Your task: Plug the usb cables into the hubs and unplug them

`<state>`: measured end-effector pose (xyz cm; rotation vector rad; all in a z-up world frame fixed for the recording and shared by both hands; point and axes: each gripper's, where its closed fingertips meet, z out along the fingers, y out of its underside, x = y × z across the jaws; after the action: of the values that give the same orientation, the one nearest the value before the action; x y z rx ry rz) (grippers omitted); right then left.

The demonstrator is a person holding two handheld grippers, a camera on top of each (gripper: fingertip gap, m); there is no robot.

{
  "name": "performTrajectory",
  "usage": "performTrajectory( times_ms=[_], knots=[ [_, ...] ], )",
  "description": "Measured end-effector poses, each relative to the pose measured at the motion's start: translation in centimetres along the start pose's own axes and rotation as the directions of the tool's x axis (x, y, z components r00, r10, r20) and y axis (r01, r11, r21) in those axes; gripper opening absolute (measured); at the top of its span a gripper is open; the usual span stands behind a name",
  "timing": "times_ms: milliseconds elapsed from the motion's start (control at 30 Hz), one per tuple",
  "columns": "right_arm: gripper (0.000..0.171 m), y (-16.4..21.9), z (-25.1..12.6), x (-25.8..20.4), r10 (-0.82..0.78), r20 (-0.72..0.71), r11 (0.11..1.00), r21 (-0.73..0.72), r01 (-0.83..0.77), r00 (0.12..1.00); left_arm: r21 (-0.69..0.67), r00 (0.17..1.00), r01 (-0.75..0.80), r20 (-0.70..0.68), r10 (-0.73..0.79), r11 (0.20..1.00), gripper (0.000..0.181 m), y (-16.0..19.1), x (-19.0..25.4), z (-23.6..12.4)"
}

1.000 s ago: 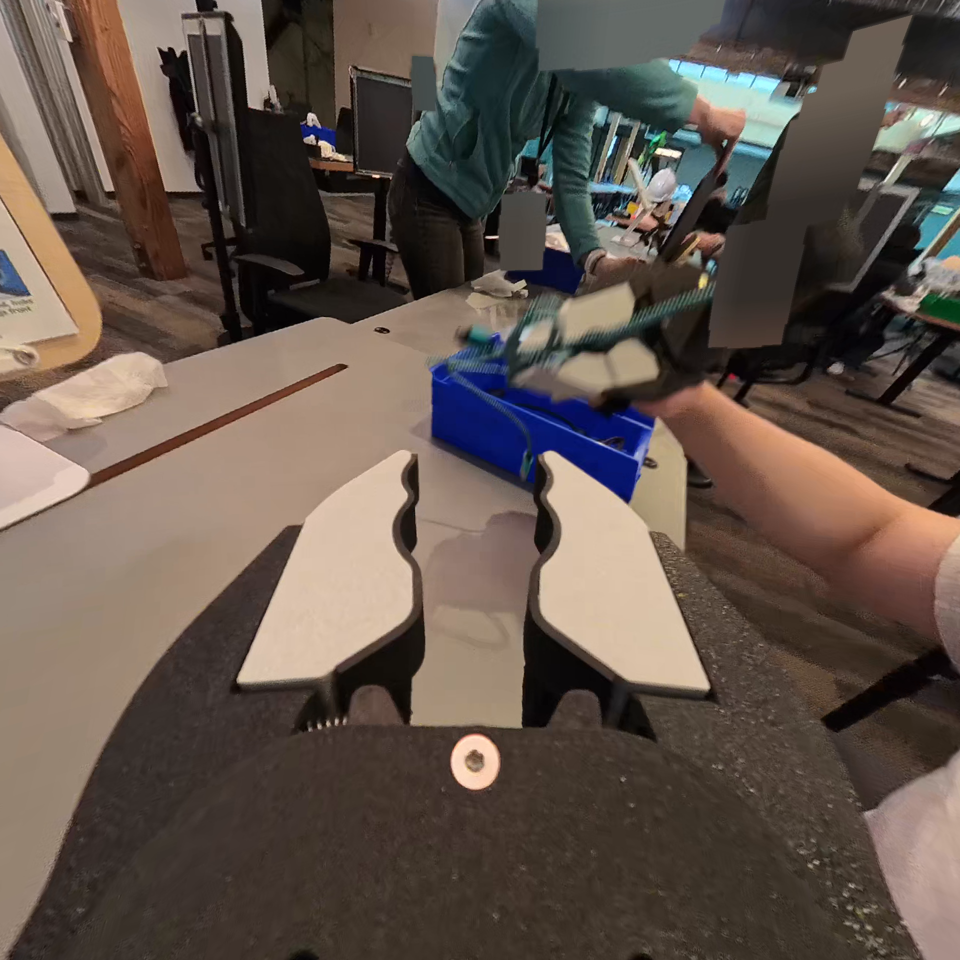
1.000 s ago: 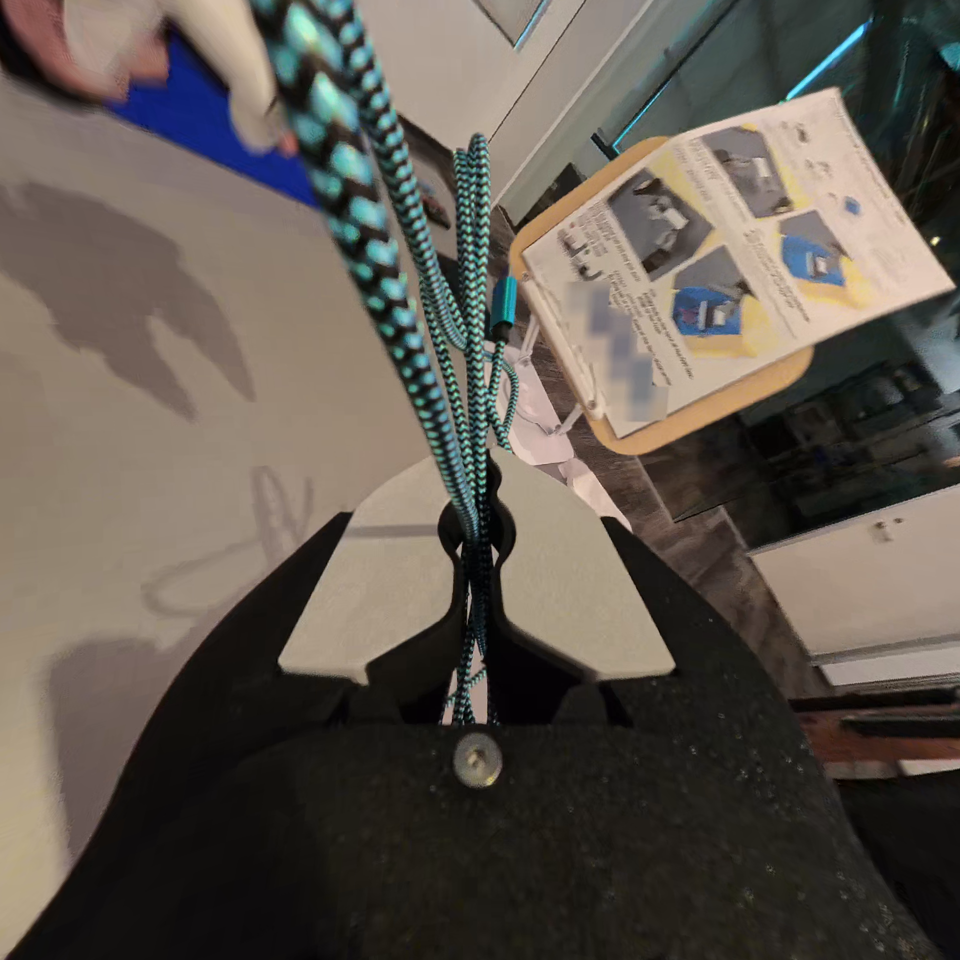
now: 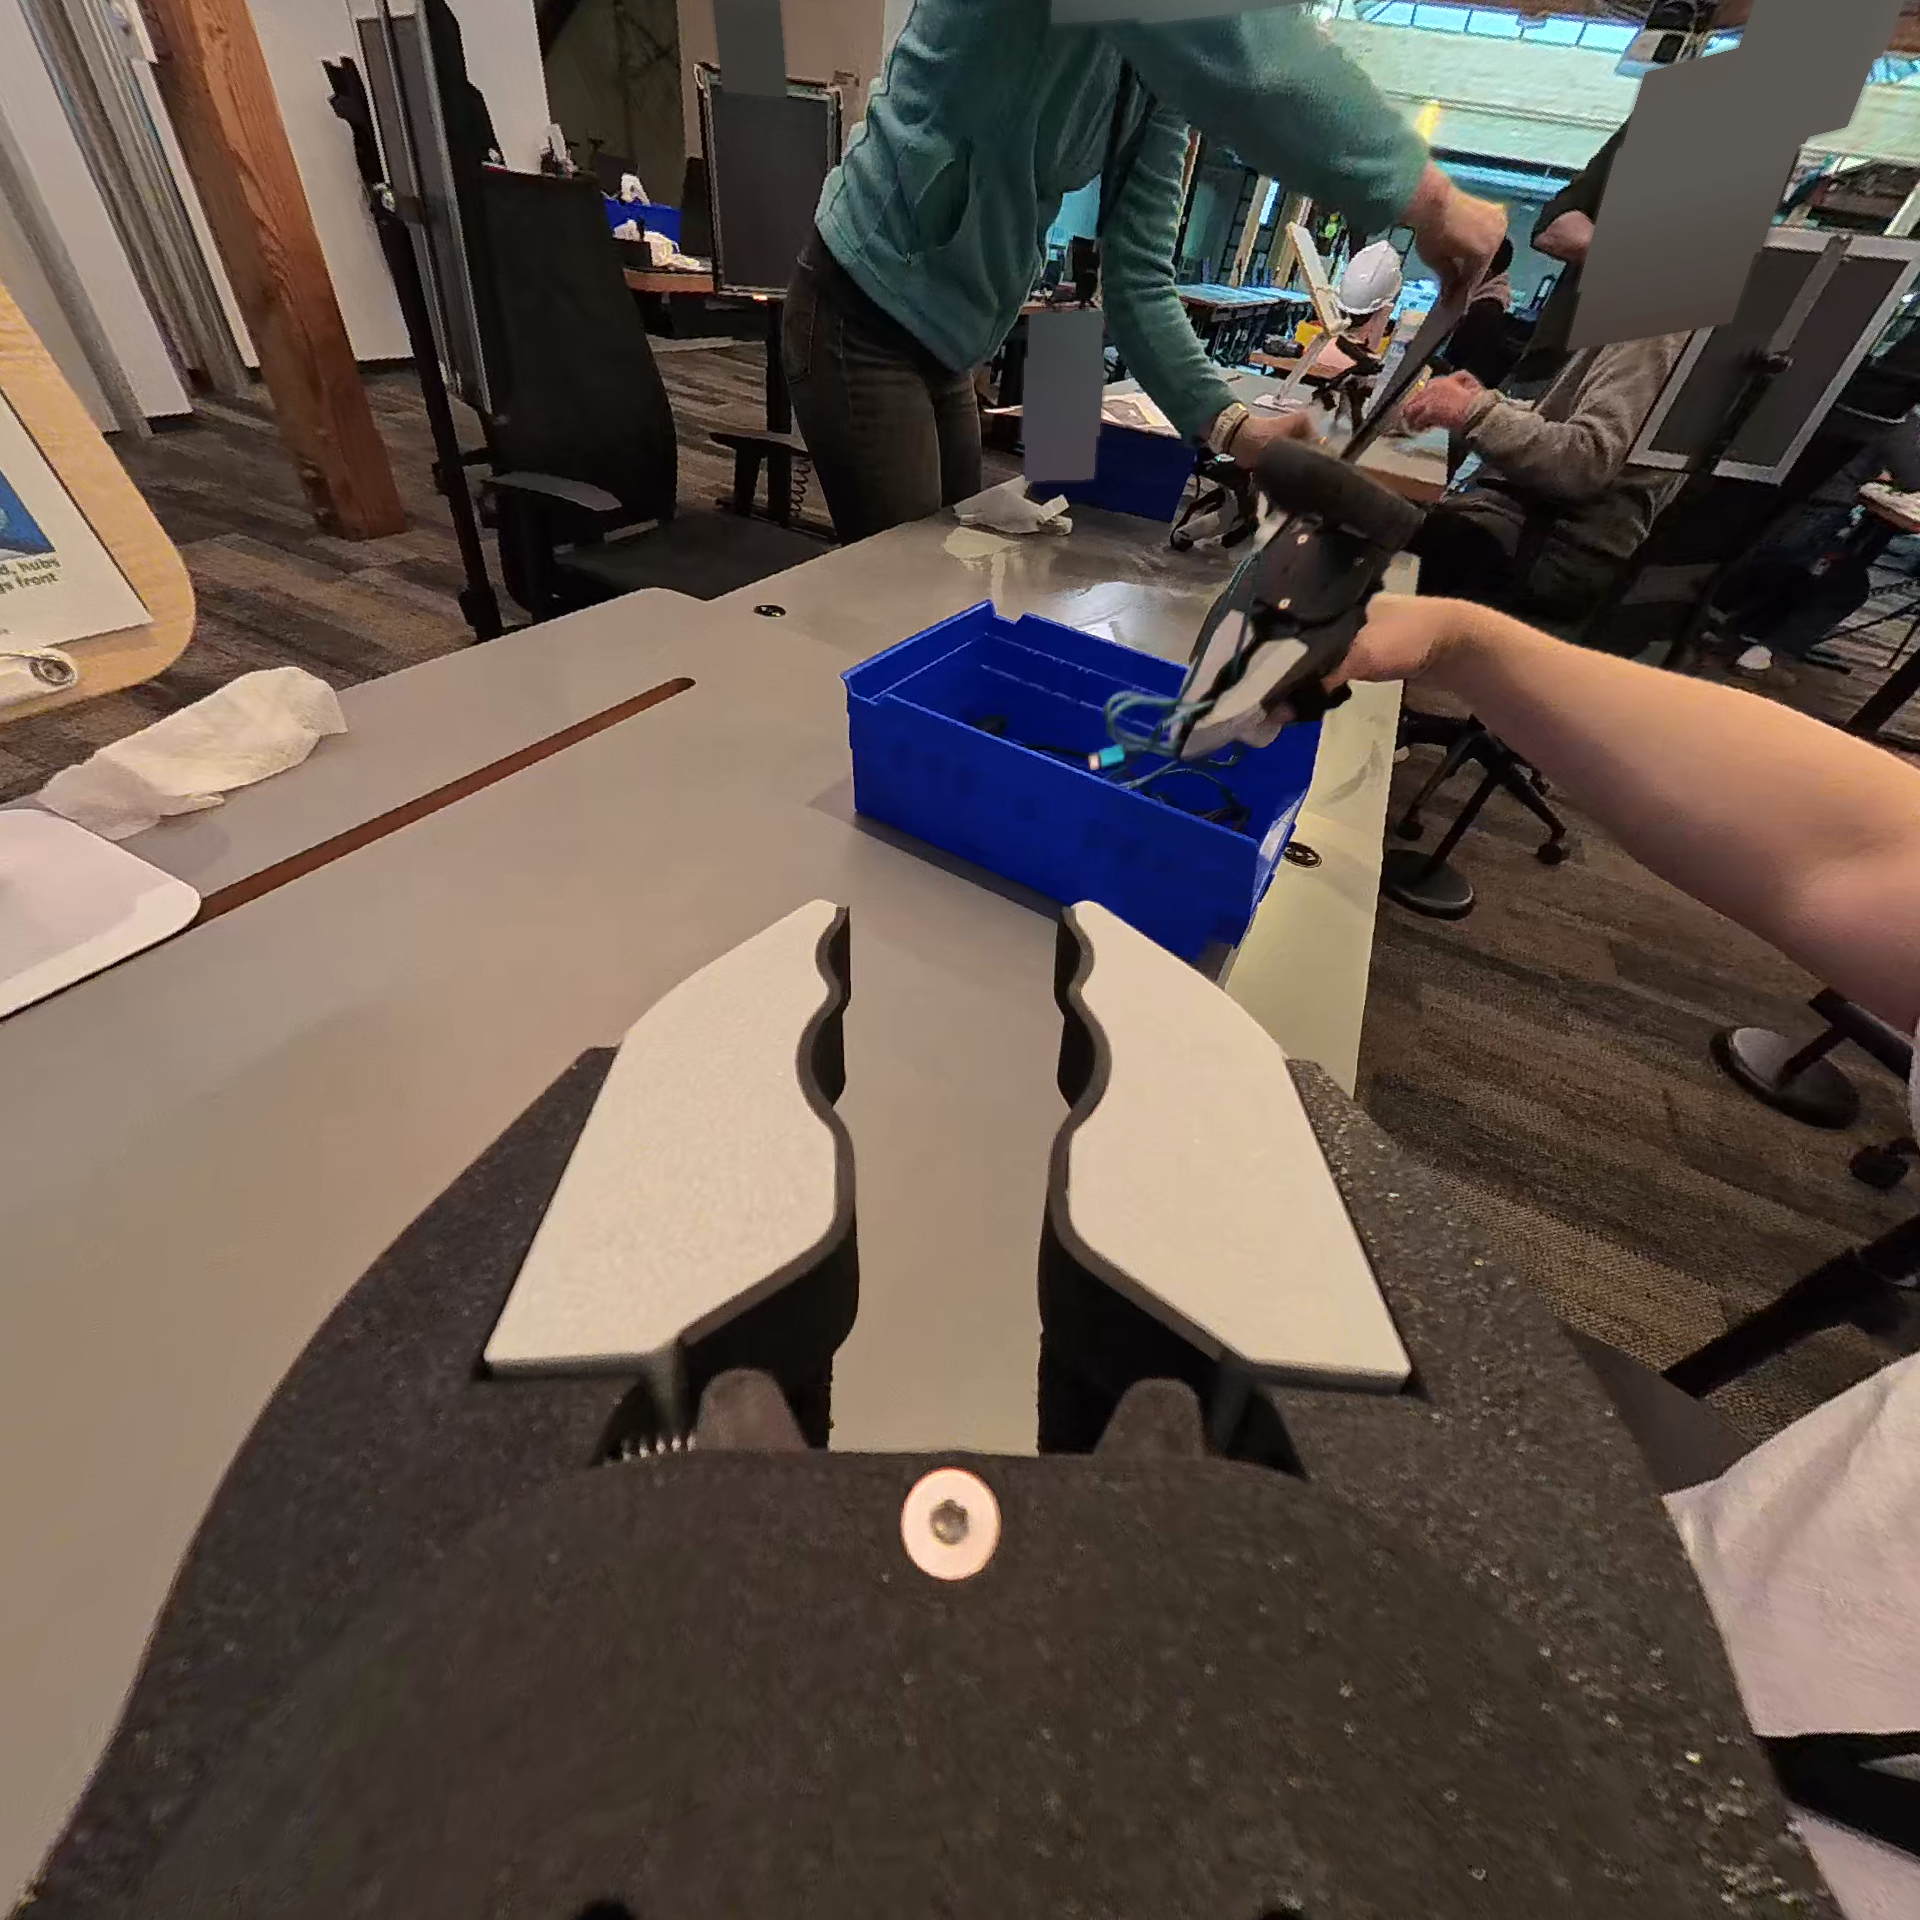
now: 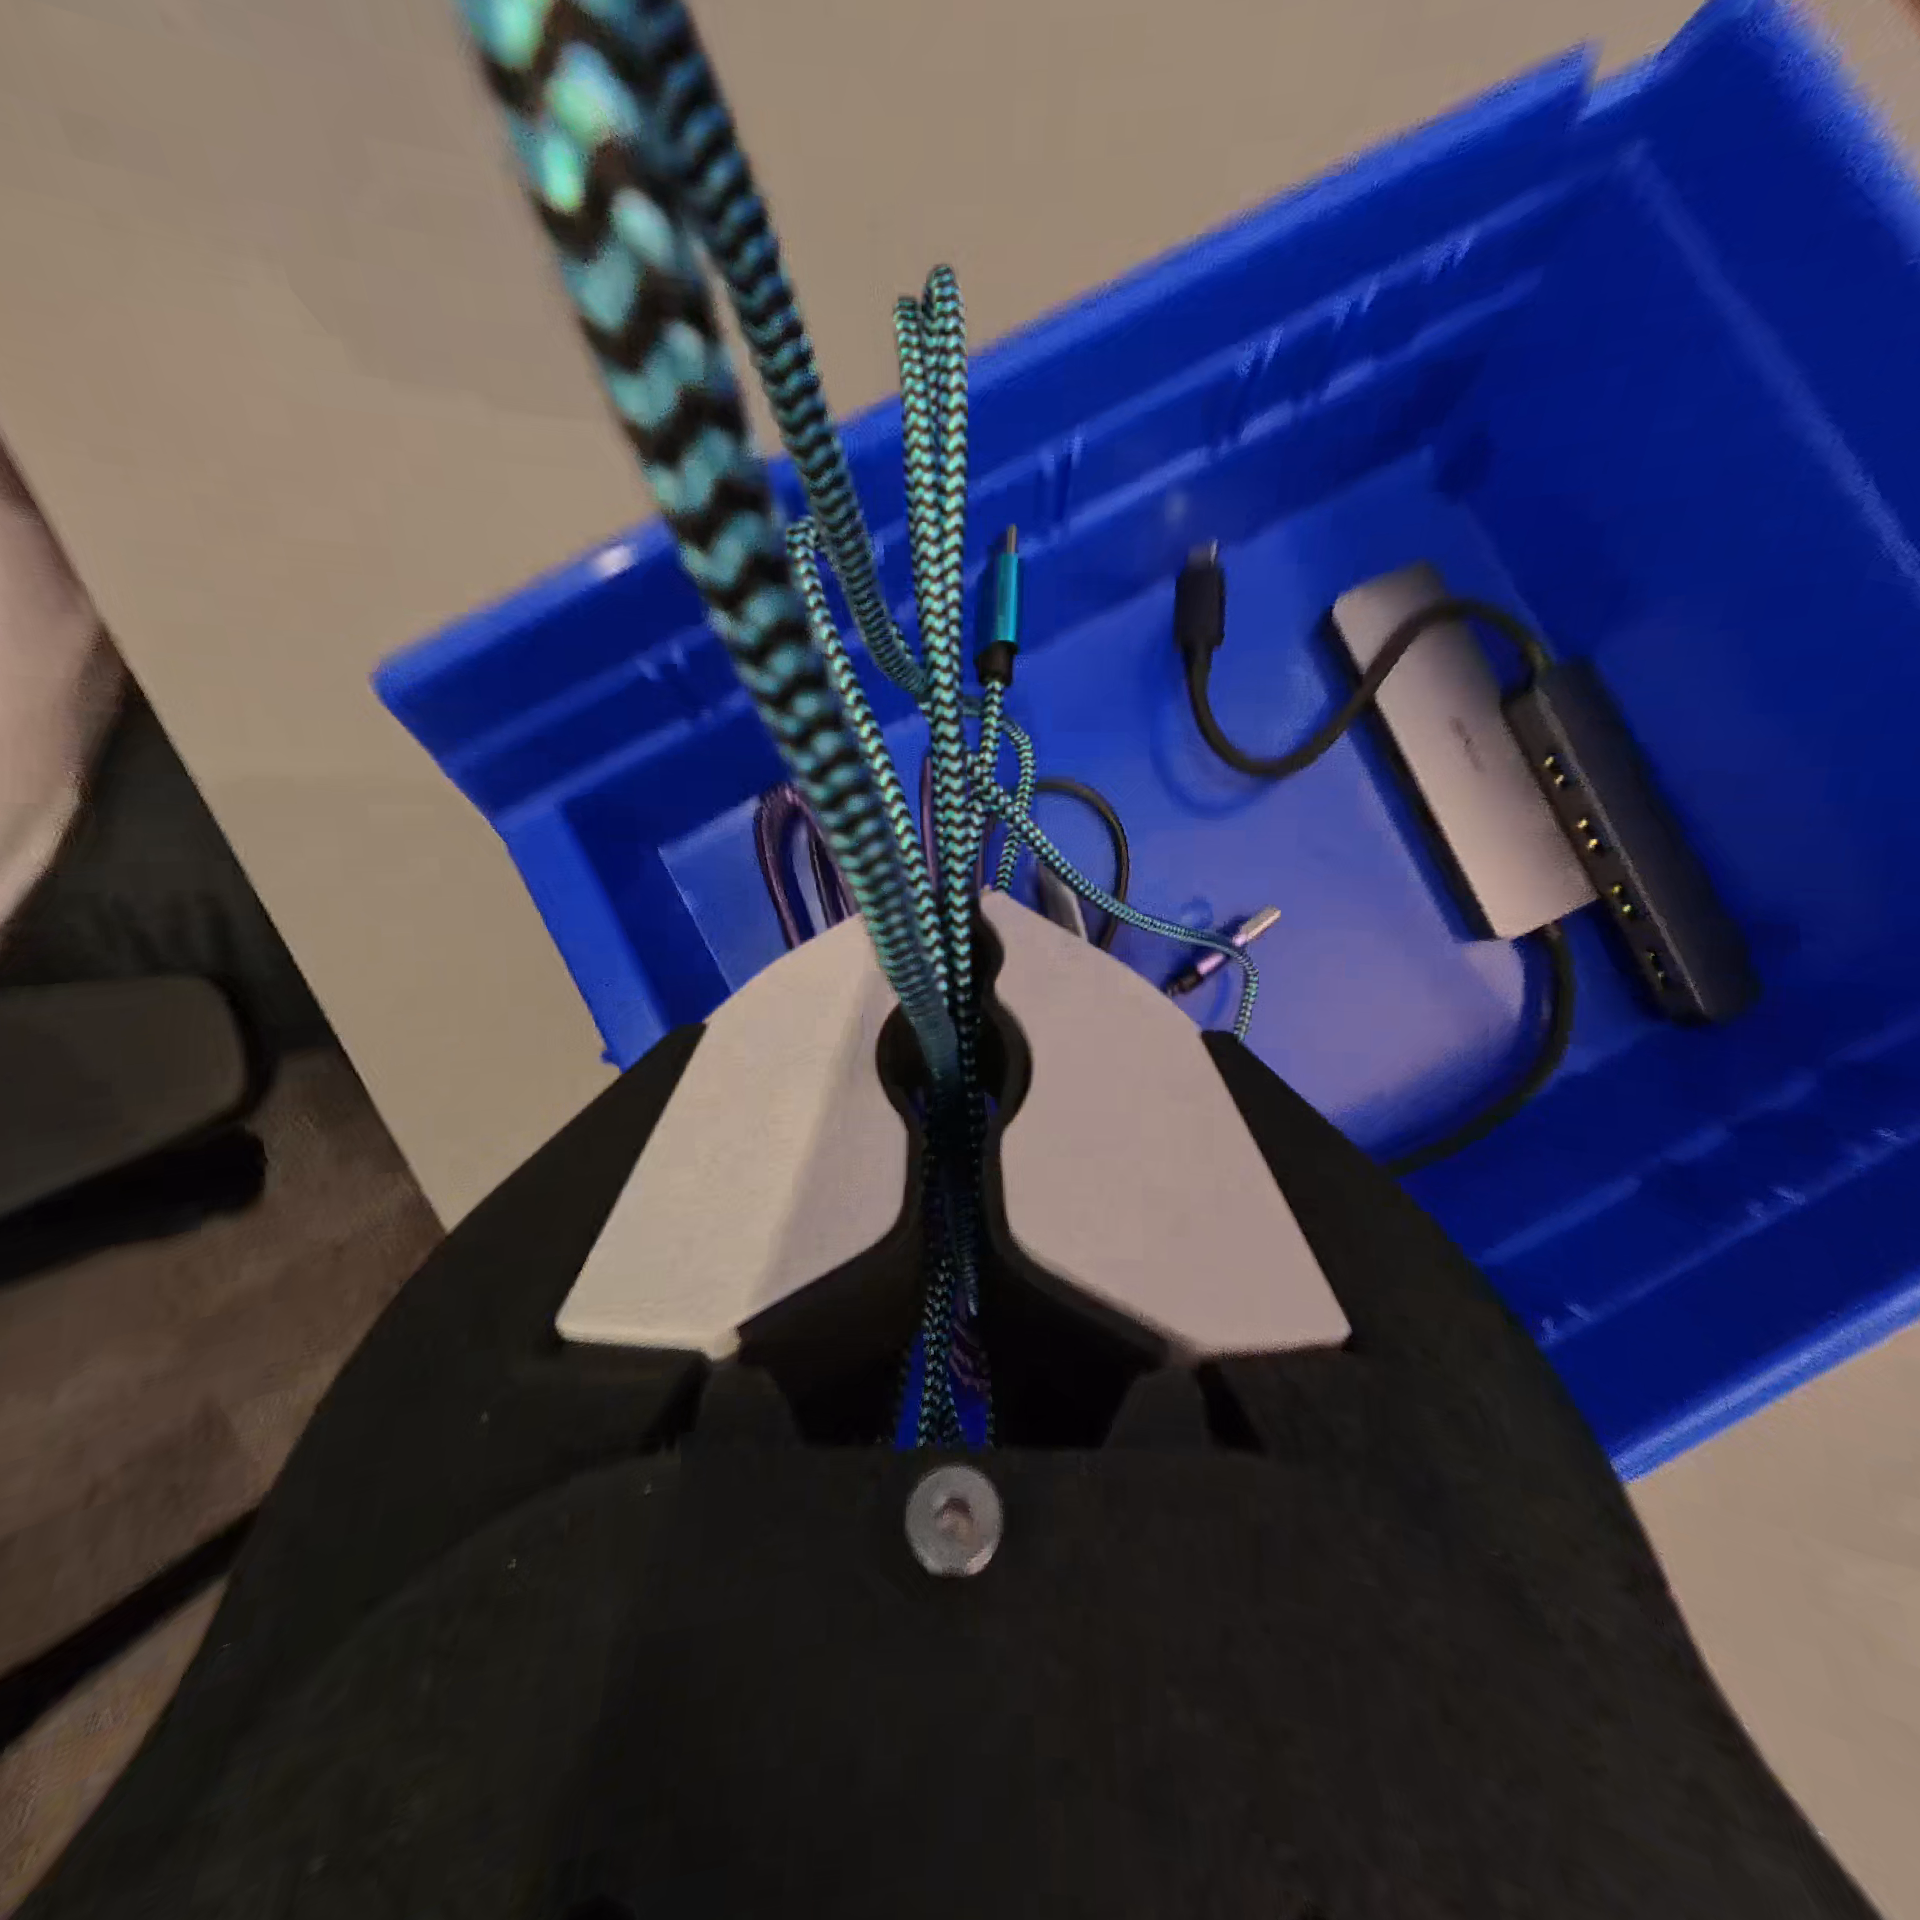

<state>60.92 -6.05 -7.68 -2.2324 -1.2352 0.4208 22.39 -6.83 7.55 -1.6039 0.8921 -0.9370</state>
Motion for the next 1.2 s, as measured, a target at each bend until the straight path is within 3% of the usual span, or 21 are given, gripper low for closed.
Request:
performTrajectory(
  times_ms=[133, 233, 667, 833, 1033, 1200],
  knots=[
    [0.004, 2.3, 2.2, 0.4, -0.098, -0.026, 0.971, -0.223, 0.089, 0.995, -0.011, 1.000, -0.003, -0.002, 0.003, 1.000, 0.037, 0.1, 0.4, 0.4],
    [0.004, 3.2, 3.3, 0.9, -0.170, -0.052, 0.940, -0.307, 0.146, 0.984, -0.010, 1.000, -0.005, 0.001, 0.005, 1.000, 0.037, 0.1, 0.5, 0.5],
    [0.012, 5.0, 4.7, 1.0, -0.198, -0.080, 0.933, -0.322, 0.163, 0.977, -0.019, 1.000, 0.031, -0.001, -0.031, 0.999, 0.037, 1.1, 0.4, 0.7],
    [0.035, 5.0, 4.5, 1.3, -0.181, -0.120, 0.938, -0.319, 0.135, 0.976, -0.032, 0.999, 0.039, 0.000, -0.039, 0.999, 0.037, 1.6, 0.4, 0.7],
    [0.051, 4.8, 2.7, 0.1, -0.151, -0.106, 0.934, -0.340, 0.107, 0.983, -0.025, 0.999, 0.045, 0.003, -0.045, 0.999, 0.037, 1.4, 0.2, 0.2],
    [0.046, 3.8, -0.3, -2.4, -0.069, -0.043, 0.951, -0.305, 0.053, 0.997, -0.014, 0.999, 0.054, 0.006, -0.054, 0.998, 0.037, 1.5, 0.0, -0.3]
  ],
)
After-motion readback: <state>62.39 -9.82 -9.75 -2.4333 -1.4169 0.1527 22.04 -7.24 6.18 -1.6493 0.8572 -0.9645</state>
